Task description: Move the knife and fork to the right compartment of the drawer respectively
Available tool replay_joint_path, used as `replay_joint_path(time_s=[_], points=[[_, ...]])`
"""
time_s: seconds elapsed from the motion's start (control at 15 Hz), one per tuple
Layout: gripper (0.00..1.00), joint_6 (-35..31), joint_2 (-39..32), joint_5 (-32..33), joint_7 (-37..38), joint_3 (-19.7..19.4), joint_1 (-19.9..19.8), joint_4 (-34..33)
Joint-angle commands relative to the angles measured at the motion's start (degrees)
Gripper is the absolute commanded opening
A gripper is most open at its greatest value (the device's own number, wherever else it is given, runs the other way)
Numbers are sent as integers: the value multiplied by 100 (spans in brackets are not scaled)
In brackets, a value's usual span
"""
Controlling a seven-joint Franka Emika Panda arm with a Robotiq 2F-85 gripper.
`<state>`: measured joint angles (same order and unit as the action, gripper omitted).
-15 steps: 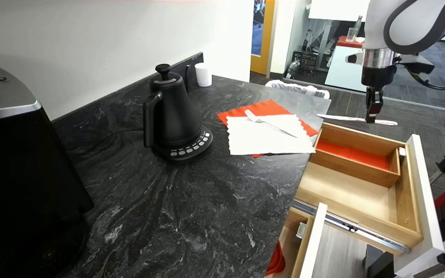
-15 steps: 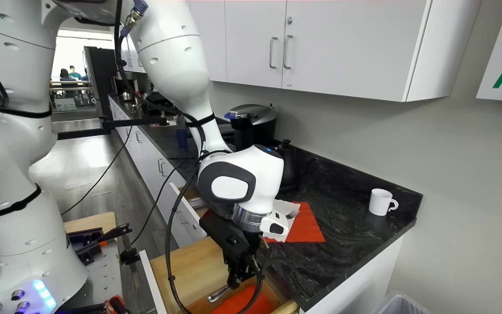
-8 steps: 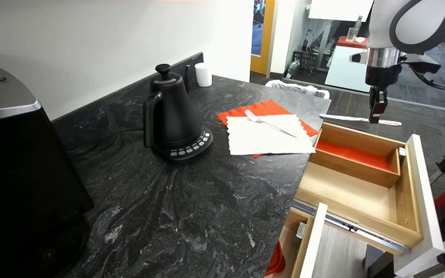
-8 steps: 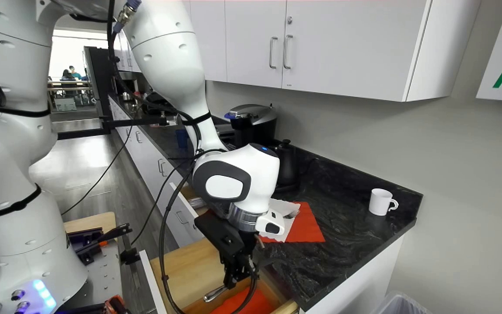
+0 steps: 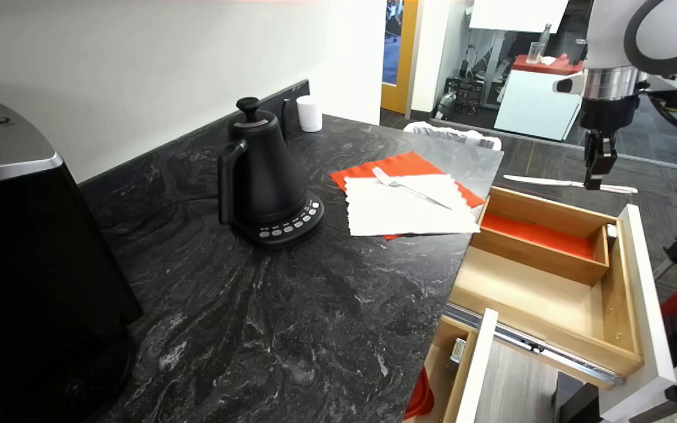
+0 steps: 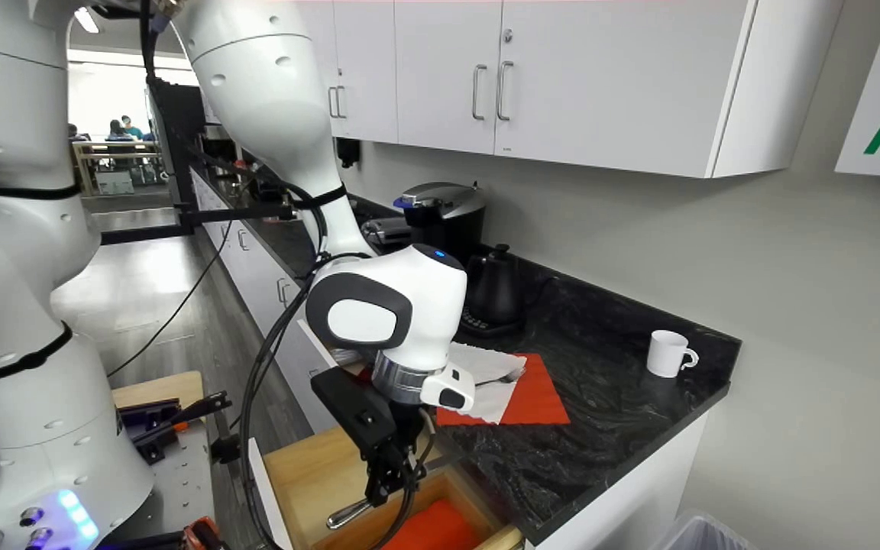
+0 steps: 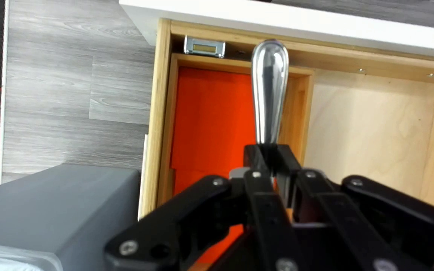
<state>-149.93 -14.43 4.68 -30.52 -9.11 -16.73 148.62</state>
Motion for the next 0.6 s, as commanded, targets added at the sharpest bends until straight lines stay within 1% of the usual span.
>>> replay_joint_path(time_s=[0.0,0.07,0.2,0.47,0.53], points=[[16,-19,188,104,20,-74,-48,203],[40,25,170,107,40,-86,-40,179],[44,27,154,108,27,-88,-38,149],[69,67,99,200,131,-134,-1,69],[74,146,-26,405,477,-246,116,-78]])
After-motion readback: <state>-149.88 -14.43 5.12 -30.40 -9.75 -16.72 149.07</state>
